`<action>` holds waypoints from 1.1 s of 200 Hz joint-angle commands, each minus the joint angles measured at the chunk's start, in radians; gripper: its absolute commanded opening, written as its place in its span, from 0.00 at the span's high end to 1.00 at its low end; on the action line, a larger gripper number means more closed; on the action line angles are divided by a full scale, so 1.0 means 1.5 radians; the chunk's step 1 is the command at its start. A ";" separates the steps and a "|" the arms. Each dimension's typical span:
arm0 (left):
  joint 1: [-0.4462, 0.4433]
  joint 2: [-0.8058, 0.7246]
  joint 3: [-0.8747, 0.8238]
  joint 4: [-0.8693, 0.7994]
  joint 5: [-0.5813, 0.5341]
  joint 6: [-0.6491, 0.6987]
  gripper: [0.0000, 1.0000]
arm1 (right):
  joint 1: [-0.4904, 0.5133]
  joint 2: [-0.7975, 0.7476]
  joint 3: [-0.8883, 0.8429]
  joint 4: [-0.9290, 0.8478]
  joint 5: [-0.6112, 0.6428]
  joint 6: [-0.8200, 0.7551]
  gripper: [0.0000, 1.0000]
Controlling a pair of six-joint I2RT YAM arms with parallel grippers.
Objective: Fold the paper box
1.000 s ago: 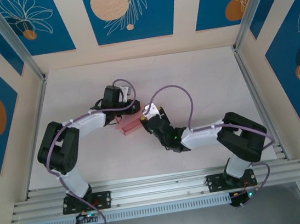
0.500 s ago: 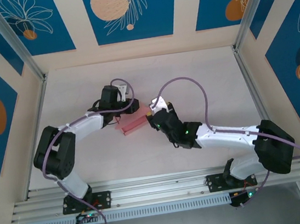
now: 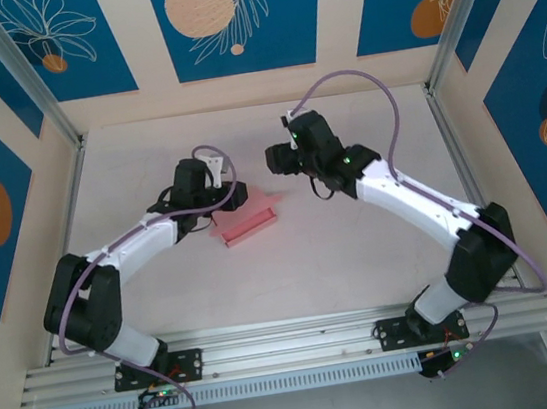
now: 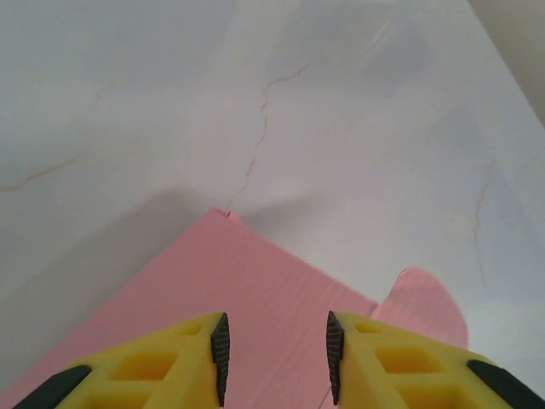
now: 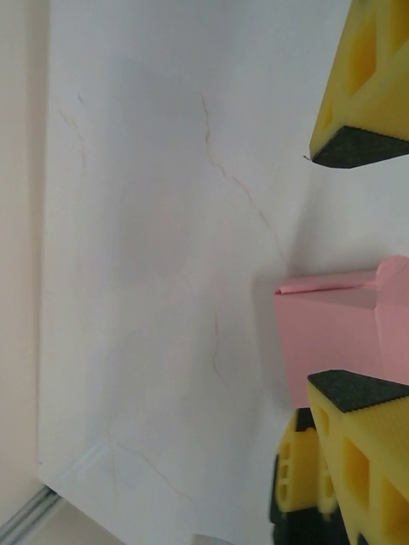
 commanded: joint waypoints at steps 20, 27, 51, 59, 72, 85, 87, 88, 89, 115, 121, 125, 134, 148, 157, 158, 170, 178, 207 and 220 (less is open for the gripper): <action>-0.005 -0.023 -0.020 -0.034 -0.023 0.027 0.64 | -0.037 0.163 0.129 -0.137 -0.217 -0.006 0.41; -0.005 -0.021 -0.023 -0.033 -0.023 0.026 0.64 | -0.041 0.183 0.141 -0.141 -0.230 -0.007 0.42; -0.003 -0.007 -0.037 -0.024 -0.025 0.023 0.65 | -0.046 0.225 0.153 -0.145 -0.258 -0.010 0.43; -0.003 0.000 -0.040 -0.021 -0.025 0.022 0.65 | -0.046 0.237 0.151 -0.146 -0.266 -0.012 0.43; -0.002 0.011 -0.046 -0.015 -0.025 0.018 0.66 | -0.045 0.254 0.146 -0.147 -0.272 -0.011 0.43; -0.001 0.018 -0.054 -0.007 -0.024 0.013 0.67 | -0.046 0.266 0.136 -0.148 -0.267 -0.009 0.43; -0.001 0.019 -0.056 -0.006 -0.024 0.012 0.67 | -0.046 0.267 0.134 -0.148 -0.266 -0.009 0.43; -0.001 0.019 -0.056 -0.006 -0.024 0.012 0.67 | -0.046 0.268 0.132 -0.148 -0.266 -0.009 0.43; 0.000 0.019 -0.057 -0.005 -0.024 0.012 0.67 | -0.046 0.268 0.132 -0.147 -0.265 -0.009 0.43; 0.002 0.030 -0.079 0.017 -0.024 -0.001 0.68 | -0.047 0.271 0.082 -0.120 -0.281 -0.003 0.44; 0.002 0.034 -0.085 0.024 -0.023 -0.004 0.68 | -0.047 0.272 0.072 -0.114 -0.284 0.000 0.44; 0.002 0.037 -0.089 0.028 -0.024 -0.005 0.69 | -0.047 0.275 0.066 -0.112 -0.285 0.000 0.44; 0.004 0.047 -0.097 0.038 -0.030 -0.010 0.69 | -0.047 0.279 0.053 -0.105 -0.284 0.004 0.45; 0.010 0.064 -0.109 0.053 -0.030 -0.019 0.71 | -0.047 0.285 0.035 -0.095 -0.279 0.007 0.45; 0.013 0.073 -0.117 0.065 -0.029 -0.026 0.71 | -0.047 0.287 0.025 -0.087 -0.278 0.009 0.46; 0.013 0.074 -0.118 0.066 -0.029 -0.026 0.71 | -0.048 0.287 0.023 -0.086 -0.279 0.009 0.47; 0.017 0.083 -0.128 0.081 -0.027 -0.035 0.72 | -0.048 0.293 0.014 -0.079 -0.280 0.010 0.47; 0.018 0.088 -0.134 0.089 -0.027 -0.039 0.72 | -0.049 0.297 0.011 -0.077 -0.280 0.009 0.48; 0.019 0.098 -0.149 0.111 -0.027 -0.051 0.72 | -0.048 0.313 -0.002 -0.067 -0.285 0.017 0.49; 0.018 0.096 -0.149 0.107 -0.025 -0.052 0.72 | -0.047 0.312 -0.008 -0.063 -0.286 0.021 0.49</action>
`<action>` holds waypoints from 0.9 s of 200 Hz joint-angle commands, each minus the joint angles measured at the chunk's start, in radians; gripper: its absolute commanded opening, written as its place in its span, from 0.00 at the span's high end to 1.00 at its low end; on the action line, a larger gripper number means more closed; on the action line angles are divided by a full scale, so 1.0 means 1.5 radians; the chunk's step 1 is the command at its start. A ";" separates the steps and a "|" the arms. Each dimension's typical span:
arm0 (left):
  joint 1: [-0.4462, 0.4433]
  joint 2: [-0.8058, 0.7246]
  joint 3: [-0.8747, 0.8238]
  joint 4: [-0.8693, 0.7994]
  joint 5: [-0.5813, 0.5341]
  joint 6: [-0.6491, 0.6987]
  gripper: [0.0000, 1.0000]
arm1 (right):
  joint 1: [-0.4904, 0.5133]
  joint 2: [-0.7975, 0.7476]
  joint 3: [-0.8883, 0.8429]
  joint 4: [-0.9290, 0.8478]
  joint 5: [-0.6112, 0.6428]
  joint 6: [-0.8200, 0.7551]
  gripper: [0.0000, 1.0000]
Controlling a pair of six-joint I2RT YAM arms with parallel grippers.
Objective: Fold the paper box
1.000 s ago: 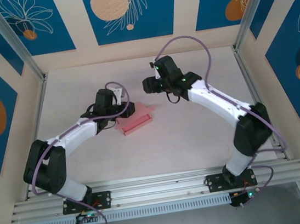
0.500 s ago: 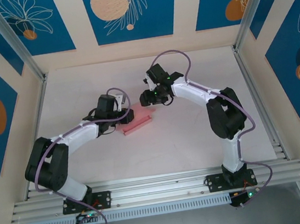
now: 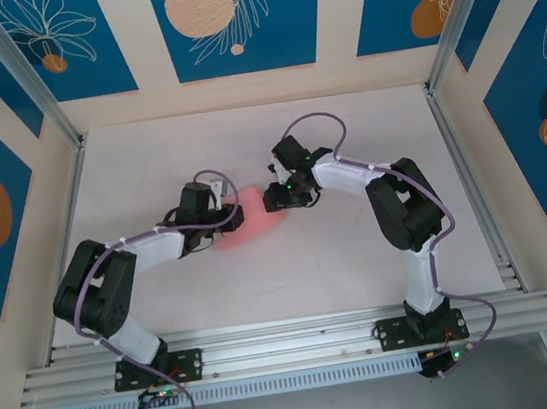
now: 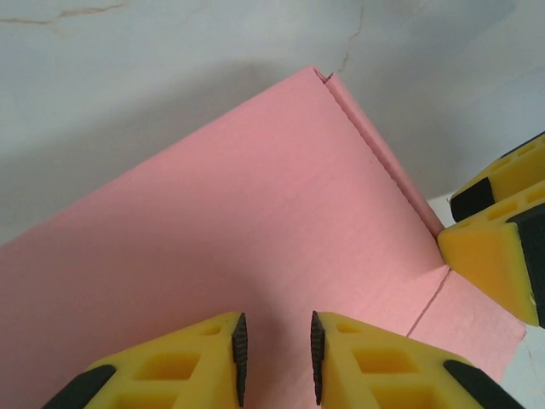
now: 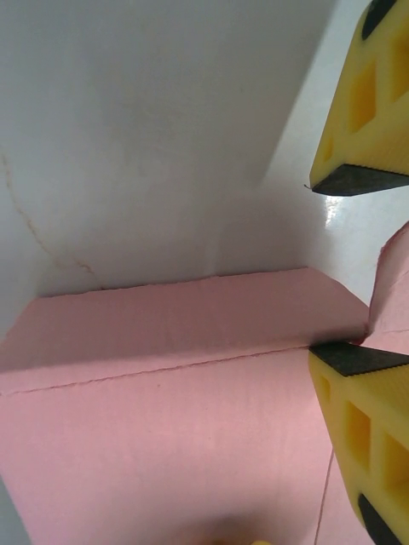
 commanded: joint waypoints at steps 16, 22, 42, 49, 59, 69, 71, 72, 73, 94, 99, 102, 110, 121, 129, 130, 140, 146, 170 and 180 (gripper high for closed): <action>0.005 0.019 -0.020 -0.031 0.003 -0.016 0.72 | 0.003 0.010 -0.022 0.006 -0.015 0.011 0.49; 0.005 0.012 -0.015 -0.037 0.006 -0.014 0.72 | 0.003 0.005 -0.021 0.006 -0.015 0.008 0.49; 0.006 -0.021 0.008 -0.051 0.023 -0.008 0.69 | 0.006 -0.016 -0.011 0.002 -0.014 -0.003 0.48; 0.006 -0.037 0.017 -0.057 0.026 -0.006 0.67 | 0.007 -0.025 -0.007 0.003 -0.011 -0.008 0.48; 0.006 -0.061 0.030 -0.070 0.028 -0.001 0.64 | 0.009 -0.037 -0.001 0.002 -0.006 -0.015 0.48; 0.006 -0.086 0.044 -0.090 0.020 0.009 0.61 | 0.012 -0.050 0.002 0.005 0.001 -0.026 0.47; 0.005 -0.091 0.047 -0.093 0.018 0.011 0.60 | 0.013 -0.054 0.002 0.006 0.005 -0.028 0.47; 0.006 -0.093 0.048 -0.095 0.017 0.013 0.60 | 0.014 -0.055 0.001 0.006 0.008 -0.030 0.47; 0.006 -0.096 0.049 -0.097 0.015 0.014 0.60 | 0.014 -0.057 0.000 0.006 0.010 -0.031 0.47; 0.018 -0.140 0.070 -0.142 -0.012 0.034 0.54 | 0.040 -0.094 -0.020 0.027 0.082 -0.075 0.43; 0.024 -0.147 0.072 -0.153 -0.017 0.036 0.54 | 0.049 -0.103 -0.028 0.034 0.101 -0.091 0.41; 0.028 -0.152 0.073 -0.157 -0.020 0.036 0.54 | 0.054 -0.109 -0.032 0.039 0.112 -0.099 0.41; 0.041 -0.161 0.071 -0.167 -0.027 0.036 0.53 | 0.072 -0.125 -0.047 0.052 0.151 -0.124 0.38; 0.064 -0.166 0.068 -0.184 -0.036 0.034 0.53 | 0.099 -0.144 -0.069 0.074 0.206 -0.160 0.36; 0.082 -0.166 0.062 -0.195 -0.037 0.030 0.53 | 0.120 -0.157 -0.087 0.093 0.243 -0.190 0.35; 0.084 -0.166 0.061 -0.195 -0.037 0.030 0.53 | 0.124 -0.158 -0.089 0.094 0.247 -0.196 0.35; 0.106 -0.168 0.047 -0.197 -0.028 0.021 0.53 | 0.151 -0.173 -0.114 0.127 0.288 -0.245 0.34; 0.120 -0.169 0.036 -0.191 -0.020 0.016 0.52 | 0.168 -0.180 -0.130 0.147 0.310 -0.276 0.33; 0.170 -0.168 0.002 -0.159 0.023 -0.013 0.52 | 0.235 -0.200 -0.205 0.257 0.394 -0.429 0.32; 0.186 -0.166 -0.004 -0.153 0.038 -0.020 0.52 | 0.259 -0.200 -0.235 0.311 0.427 -0.482 0.31</action>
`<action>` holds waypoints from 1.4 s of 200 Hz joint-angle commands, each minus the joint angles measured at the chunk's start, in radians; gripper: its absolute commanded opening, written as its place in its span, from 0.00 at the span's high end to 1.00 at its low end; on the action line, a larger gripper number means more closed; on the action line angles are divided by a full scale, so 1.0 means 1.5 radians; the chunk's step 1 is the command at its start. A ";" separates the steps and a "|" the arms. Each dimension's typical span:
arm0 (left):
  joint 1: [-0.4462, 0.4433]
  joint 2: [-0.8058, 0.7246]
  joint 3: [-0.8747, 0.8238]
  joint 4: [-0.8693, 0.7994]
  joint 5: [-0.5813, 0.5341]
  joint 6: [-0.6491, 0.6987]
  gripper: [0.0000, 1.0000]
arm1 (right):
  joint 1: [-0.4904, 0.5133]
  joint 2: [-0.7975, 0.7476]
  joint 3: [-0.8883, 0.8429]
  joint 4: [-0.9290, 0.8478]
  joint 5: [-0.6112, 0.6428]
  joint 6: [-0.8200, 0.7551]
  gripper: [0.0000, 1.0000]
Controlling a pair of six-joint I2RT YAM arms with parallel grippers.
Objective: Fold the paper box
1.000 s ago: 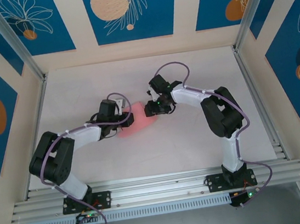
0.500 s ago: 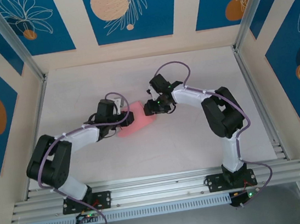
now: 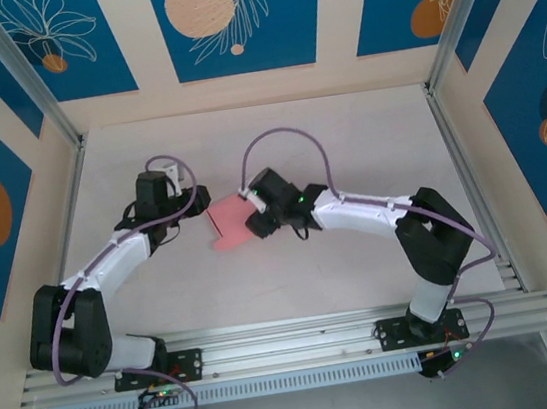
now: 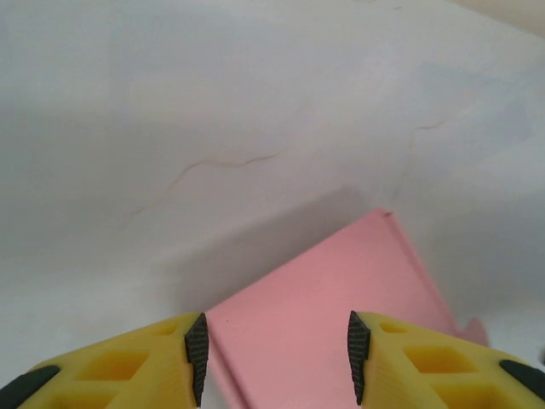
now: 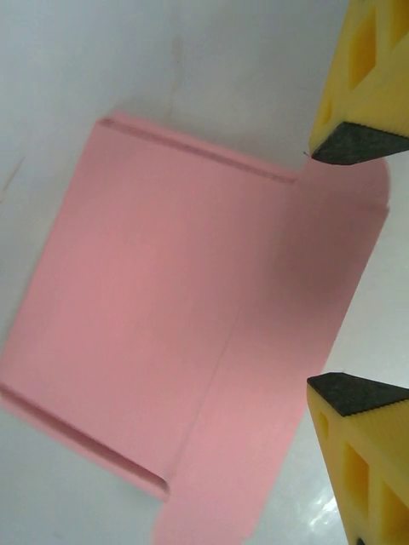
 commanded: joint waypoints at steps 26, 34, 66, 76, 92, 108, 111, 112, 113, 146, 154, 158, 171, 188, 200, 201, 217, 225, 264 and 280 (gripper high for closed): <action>0.053 0.007 -0.029 0.000 0.062 -0.030 0.51 | 0.065 -0.011 -0.107 0.220 0.147 -0.258 0.30; 0.055 0.009 -0.030 0.004 0.066 -0.032 0.51 | 0.070 -0.007 -0.120 0.248 0.152 -0.279 0.30; 0.061 0.019 -0.033 0.016 0.081 -0.038 0.51 | 0.081 0.036 -0.125 0.294 0.162 -0.337 0.30; 0.063 0.022 -0.033 0.018 0.083 -0.040 0.51 | 0.085 0.053 -0.120 0.299 0.164 -0.355 0.30; 0.065 0.024 -0.034 0.020 0.085 -0.042 0.51 | 0.089 0.074 -0.113 0.306 0.164 -0.374 0.29; 0.066 0.023 -0.034 0.020 0.085 -0.042 0.51 | 0.093 0.082 -0.112 0.311 0.158 -0.380 0.29; 0.066 0.023 -0.034 0.020 0.086 -0.042 0.51 | 0.094 0.082 -0.113 0.312 0.154 -0.379 0.28; 0.066 0.023 -0.034 0.020 0.086 -0.042 0.51 | 0.094 0.081 -0.113 0.312 0.154 -0.379 0.28; 0.067 0.023 -0.034 0.020 0.085 -0.042 0.51 | 0.094 0.081 -0.113 0.311 0.153 -0.379 0.28; 0.070 0.025 -0.033 0.021 0.088 -0.039 0.51 | 0.105 0.057 -0.115 0.292 0.150 -0.371 0.28; 0.070 0.025 -0.033 0.021 0.088 -0.039 0.51 | 0.108 0.047 -0.118 0.287 0.149 -0.372 0.28; 0.070 0.027 -0.033 0.021 0.089 -0.039 0.51 | 0.108 0.043 -0.120 0.287 0.148 -0.372 0.28; 0.070 0.029 -0.034 0.024 0.089 -0.040 0.51 | 0.106 0.034 -0.129 0.291 0.144 -0.369 0.29; 0.071 0.029 -0.036 0.027 0.091 -0.042 0.51 | 0.103 0.036 -0.139 0.300 0.136 -0.370 0.31; 0.071 0.027 -0.036 0.028 0.094 -0.043 0.51 | 0.102 0.048 -0.141 0.310 0.137 -0.376 0.33; 0.072 0.027 -0.035 0.028 0.094 -0.043 0.51 | 0.101 0.048 -0.141 0.311 0.136 -0.377 0.33; 0.073 0.022 -0.036 0.025 0.095 -0.043 0.51 | 0.100 0.067 -0.136 0.320 0.135 -0.381 0.34; 0.073 0.020 -0.036 0.023 0.094 -0.042 0.51 | 0.100 0.075 -0.131 0.321 0.133 -0.381 0.35; 0.077 0.009 -0.040 0.018 0.089 -0.039 0.51 | 0.095 0.107 -0.112 0.328 0.123 -0.389 0.39; 0.078 0.008 -0.042 0.019 0.090 -0.039 0.51 | 0.095 0.116 -0.107 0.337 0.127 -0.395 0.44</action>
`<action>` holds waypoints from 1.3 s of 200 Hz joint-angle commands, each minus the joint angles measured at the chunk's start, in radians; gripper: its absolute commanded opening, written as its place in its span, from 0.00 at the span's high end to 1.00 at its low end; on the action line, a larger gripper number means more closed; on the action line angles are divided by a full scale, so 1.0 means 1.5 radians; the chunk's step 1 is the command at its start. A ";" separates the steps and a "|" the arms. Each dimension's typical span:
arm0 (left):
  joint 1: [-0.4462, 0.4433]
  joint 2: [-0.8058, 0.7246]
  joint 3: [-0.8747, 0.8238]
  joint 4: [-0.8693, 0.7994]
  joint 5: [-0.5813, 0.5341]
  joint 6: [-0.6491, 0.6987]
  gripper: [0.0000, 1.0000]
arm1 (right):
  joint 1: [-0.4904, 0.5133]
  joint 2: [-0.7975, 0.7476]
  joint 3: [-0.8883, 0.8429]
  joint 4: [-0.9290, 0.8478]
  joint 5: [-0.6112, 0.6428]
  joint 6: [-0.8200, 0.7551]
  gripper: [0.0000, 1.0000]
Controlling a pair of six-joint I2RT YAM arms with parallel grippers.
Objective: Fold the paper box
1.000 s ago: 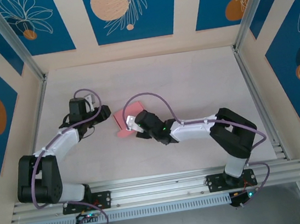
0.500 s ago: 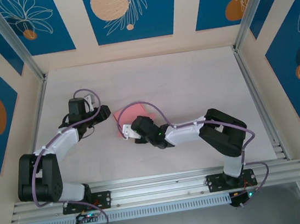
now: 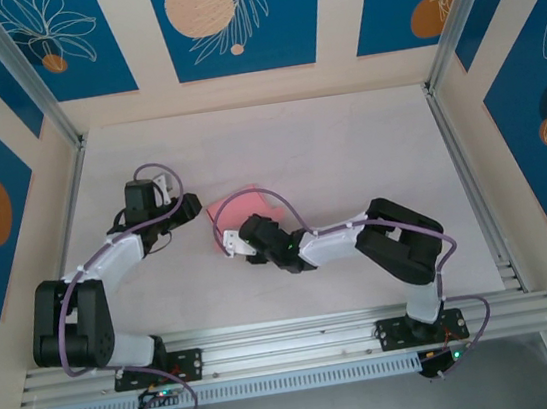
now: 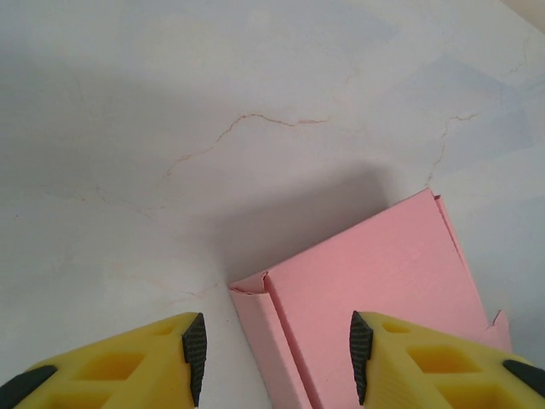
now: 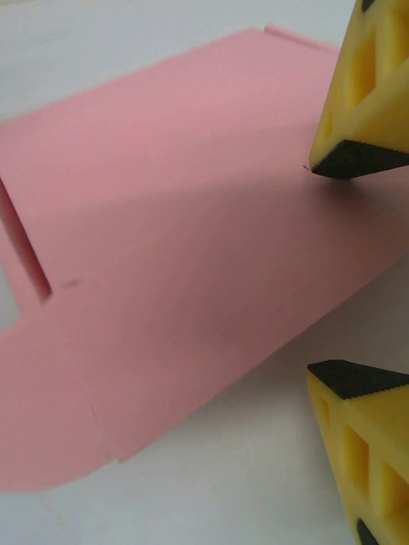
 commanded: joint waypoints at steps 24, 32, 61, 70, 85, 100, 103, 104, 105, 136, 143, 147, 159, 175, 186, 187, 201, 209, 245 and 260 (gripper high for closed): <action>0.014 -0.015 -0.013 0.008 0.013 -0.005 0.51 | 0.002 0.014 0.036 0.028 -0.001 -0.022 0.59; 0.014 -0.015 -0.014 0.008 0.012 -0.005 0.51 | 0.004 0.012 0.040 0.023 0.002 -0.025 0.64; 0.021 -0.020 -0.016 0.006 0.013 -0.003 0.51 | 0.011 0.004 0.054 0.001 0.010 -0.036 0.83; 0.023 -0.024 -0.017 0.005 0.014 -0.003 0.51 | 0.012 -0.001 0.057 -0.009 0.013 -0.039 0.88; 0.029 -0.032 -0.017 0.000 0.014 0.000 0.51 | 0.014 -0.012 0.063 -0.027 0.020 -0.041 0.91; 0.037 -0.039 -0.017 -0.007 0.012 0.001 0.50 | 0.016 -0.030 0.071 -0.053 0.022 -0.039 0.92; 0.038 -0.042 -0.018 -0.007 0.013 0.001 0.50 | 0.016 -0.034 0.073 -0.061 0.022 -0.039 0.93; 0.039 -0.042 -0.018 -0.007 0.013 0.001 0.50 | 0.016 -0.035 0.073 -0.064 0.022 -0.038 0.93; 0.040 -0.043 -0.018 -0.007 0.013 0.001 0.50 | 0.016 -0.036 0.074 -0.067 0.023 -0.037 0.93; 0.054 -0.065 -0.031 -0.007 0.018 -0.005 0.50 | 0.015 -0.075 0.113 -0.170 0.019 -0.010 0.96; 0.057 -0.070 -0.036 -0.008 0.020 -0.006 0.50 | 0.013 -0.084 0.126 -0.196 0.017 0.000 0.97; 0.058 -0.074 -0.039 -0.008 0.021 -0.008 0.50 | 0.012 -0.088 0.136 -0.219 0.015 0.008 0.97; 0.060 -0.086 -0.047 -0.009 0.022 -0.010 0.50 | 0.006 -0.097 0.177 -0.302 -0.005 0.043 0.98; 0.061 -0.107 -0.056 -0.011 0.024 -0.015 0.50 | -0.003 -0.104 0.229 -0.400 -0.043 0.083 1.00; 0.061 -0.120 -0.063 -0.009 0.026 -0.019 0.50 | -0.009 -0.105 0.262 -0.463 -0.067 0.099 1.00; 0.061 -0.121 -0.064 -0.008 0.026 -0.020 0.50 | -0.009 -0.105 0.265 -0.470 -0.071 0.101 1.00; 0.060 -0.135 -0.070 -0.008 0.030 -0.022 0.50 | -0.015 -0.101 0.297 -0.527 -0.090 0.115 1.00; 0.060 -0.140 -0.074 -0.008 0.029 -0.022 0.49 | -0.016 -0.101 0.302 -0.537 -0.088 0.116 1.00; 0.061 -0.136 -0.091 0.007 0.029 -0.035 0.49 | -0.011 -0.077 0.271 -0.486 -0.081 0.112 1.00; 0.060 -0.130 -0.086 0.007 0.031 -0.036 0.49 | -0.005 -0.049 0.262 -0.456 -0.077 0.108 1.00</action>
